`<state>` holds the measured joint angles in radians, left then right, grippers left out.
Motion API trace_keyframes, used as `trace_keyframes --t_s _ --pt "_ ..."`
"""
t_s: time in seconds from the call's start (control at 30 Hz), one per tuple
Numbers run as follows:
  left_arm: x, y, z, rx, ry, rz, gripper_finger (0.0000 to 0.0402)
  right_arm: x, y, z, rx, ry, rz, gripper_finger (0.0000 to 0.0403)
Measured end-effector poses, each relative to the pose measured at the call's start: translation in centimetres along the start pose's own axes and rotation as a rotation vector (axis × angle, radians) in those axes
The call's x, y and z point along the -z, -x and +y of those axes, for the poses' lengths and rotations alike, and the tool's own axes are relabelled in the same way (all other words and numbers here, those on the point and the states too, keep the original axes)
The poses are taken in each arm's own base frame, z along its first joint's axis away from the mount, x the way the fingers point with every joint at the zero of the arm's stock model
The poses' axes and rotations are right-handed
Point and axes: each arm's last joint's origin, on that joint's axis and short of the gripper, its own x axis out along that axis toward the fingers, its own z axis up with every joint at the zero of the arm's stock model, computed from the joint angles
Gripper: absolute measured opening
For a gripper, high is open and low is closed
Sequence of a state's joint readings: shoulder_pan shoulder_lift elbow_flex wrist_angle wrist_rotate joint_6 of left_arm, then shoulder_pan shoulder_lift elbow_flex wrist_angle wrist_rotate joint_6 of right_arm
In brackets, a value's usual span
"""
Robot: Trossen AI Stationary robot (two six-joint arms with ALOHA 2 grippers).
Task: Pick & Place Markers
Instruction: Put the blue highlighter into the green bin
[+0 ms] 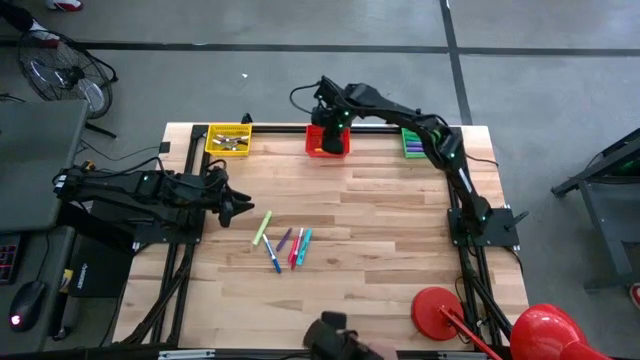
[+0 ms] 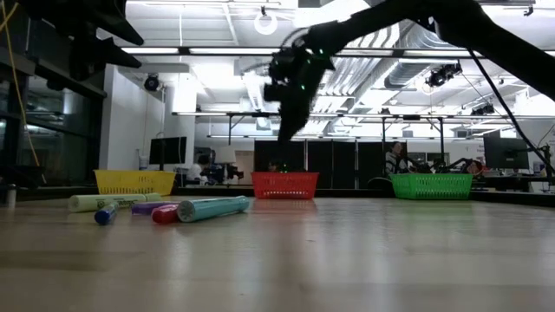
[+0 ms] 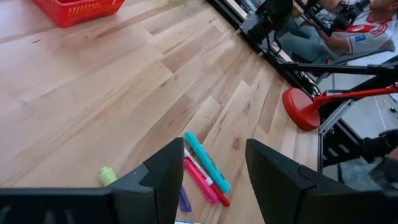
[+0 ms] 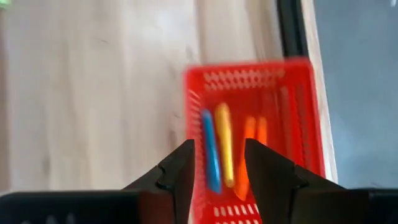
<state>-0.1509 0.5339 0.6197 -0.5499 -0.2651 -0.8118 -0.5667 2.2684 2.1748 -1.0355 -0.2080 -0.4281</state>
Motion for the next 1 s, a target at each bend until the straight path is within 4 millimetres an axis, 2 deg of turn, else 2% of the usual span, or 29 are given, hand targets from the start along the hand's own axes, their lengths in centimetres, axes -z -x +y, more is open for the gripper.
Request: trace_keyframes --t_s 0.2,0.33,0.67,0.73,0.8,0.9,1.0 --pt "0.1 0.0 -0.1 0.029 -0.033 0.027 0.0170 -2.8 1.3 4.7 0.012 0.127 -0.010 0.0143" --pt "0.1 0.0 -0.1 0.053 -0.054 0.051 0.0170 -3.9 1.5 8.3 0.005 0.235 0.005 0.0147" --pt "0.3 0.1 -0.3 0.107 -0.098 0.099 0.0170 -4.7 0.2 18.6 -0.030 0.424 0.085 0.0148" --pt "0.3 0.1 -0.3 0.112 -0.099 0.104 0.0170 -4.9 0.2 20.3 0.023 0.369 0.086 0.0148" --pt "0.3 0.1 -0.3 0.120 -0.099 0.111 0.0170 -5.0 0.2 21.7 0.101 0.242 0.073 0.0149" --pt "0.4 0.1 -0.4 0.135 -0.100 0.126 0.0170 -5.1 0.2 23.2 0.170 -0.062 0.040 0.0150" --pt "0.4 0.1 -0.4 0.150 -0.100 0.140 0.0170 -5.0 0.3 24.6 0.105 -0.319 0.030 0.0151"
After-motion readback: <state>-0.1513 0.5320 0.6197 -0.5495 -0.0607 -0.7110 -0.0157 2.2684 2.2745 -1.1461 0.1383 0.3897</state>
